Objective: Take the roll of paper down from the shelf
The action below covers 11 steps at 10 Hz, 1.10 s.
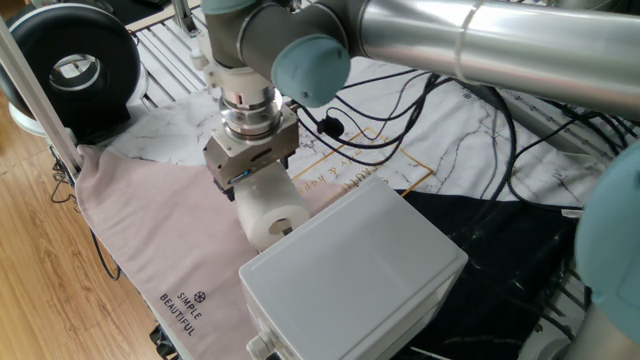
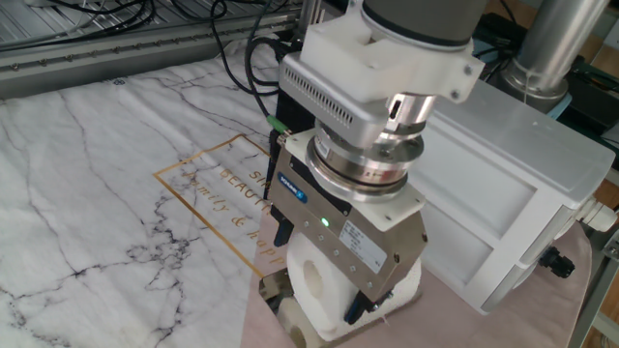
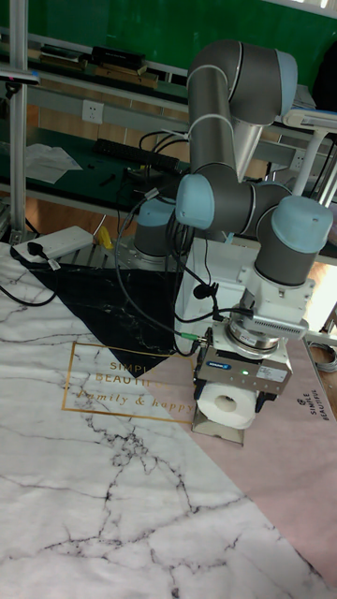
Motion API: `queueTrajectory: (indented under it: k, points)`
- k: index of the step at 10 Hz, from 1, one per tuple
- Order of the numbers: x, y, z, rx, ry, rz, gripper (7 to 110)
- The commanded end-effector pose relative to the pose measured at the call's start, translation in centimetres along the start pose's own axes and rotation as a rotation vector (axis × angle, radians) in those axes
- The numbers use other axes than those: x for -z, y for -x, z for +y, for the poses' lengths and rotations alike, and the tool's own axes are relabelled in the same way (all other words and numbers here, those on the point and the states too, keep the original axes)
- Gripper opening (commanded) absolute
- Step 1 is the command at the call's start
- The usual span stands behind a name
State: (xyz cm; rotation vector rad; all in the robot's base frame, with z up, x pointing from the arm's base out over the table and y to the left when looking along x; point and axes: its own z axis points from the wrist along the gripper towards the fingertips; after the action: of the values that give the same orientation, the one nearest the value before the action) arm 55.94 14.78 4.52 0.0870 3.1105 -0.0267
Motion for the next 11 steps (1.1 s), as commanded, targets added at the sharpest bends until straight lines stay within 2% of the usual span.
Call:
queueTrajectory:
  k: [1,2,4,5,9,11]
  points:
    - [0.5,-0.7,0.1,-0.041,0.043,-0.009,88]
    - [0.6,-0.8,0.0,-0.06,0.034,-0.001,107]
    - [0.0,-0.2,0.0,-0.079,0.03,-0.022,107]
    - [-0.2,-0.1,0.7,-0.105,0.045,-0.022,107]
    - [0.2,-0.9,-0.1,-0.208,-0.004,0.015,107]
    - [0.2,-0.8,2.1,-0.237,0.056,0.019,107]
